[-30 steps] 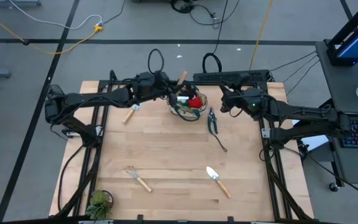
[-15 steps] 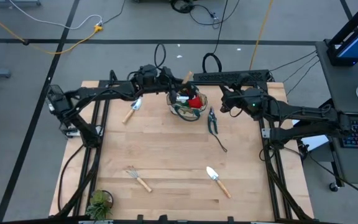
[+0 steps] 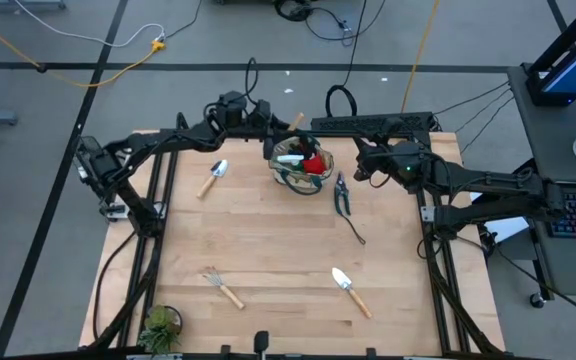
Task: Pick & Place Garden tools in Gardening bag
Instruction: Put the right brown hand rake into the green gardening bag
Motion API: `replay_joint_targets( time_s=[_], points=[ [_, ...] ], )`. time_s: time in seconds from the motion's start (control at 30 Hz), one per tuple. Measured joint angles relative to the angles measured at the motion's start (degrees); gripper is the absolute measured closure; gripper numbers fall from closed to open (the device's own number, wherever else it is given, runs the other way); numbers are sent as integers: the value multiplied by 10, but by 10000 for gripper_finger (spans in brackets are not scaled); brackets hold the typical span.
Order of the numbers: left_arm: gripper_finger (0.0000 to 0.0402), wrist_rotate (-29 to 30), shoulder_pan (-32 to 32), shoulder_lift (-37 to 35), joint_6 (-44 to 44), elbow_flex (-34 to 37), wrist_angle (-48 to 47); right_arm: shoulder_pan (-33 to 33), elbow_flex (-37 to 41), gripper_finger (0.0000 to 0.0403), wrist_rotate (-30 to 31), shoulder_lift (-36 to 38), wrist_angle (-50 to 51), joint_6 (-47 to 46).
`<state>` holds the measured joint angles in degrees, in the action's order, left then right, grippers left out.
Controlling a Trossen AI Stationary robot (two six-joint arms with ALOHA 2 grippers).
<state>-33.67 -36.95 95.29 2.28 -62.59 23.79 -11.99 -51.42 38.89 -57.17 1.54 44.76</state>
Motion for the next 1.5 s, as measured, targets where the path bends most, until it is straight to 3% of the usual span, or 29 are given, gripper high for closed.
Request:
replay_joint_targets(
  time_s=[0.47, 0.8, 1.3, 1.5],
  points=[
    [332, -45, -8, 7, -71, 0, 8, 0, 0, 323, 0, 0, 0, -13],
    [332, -97, -26, 55, -26, 0, 105, 0, 0, 323, 0, 0, 0, -13],
    [332, -144, -39, 70, -62, 0, 108, 0, 0, 323, 0, 0, 0, -54],
    [332, -163, -50, 88, -29, 0, 162, 0, 0, 323, 0, 0, 0, -51]
  ],
)
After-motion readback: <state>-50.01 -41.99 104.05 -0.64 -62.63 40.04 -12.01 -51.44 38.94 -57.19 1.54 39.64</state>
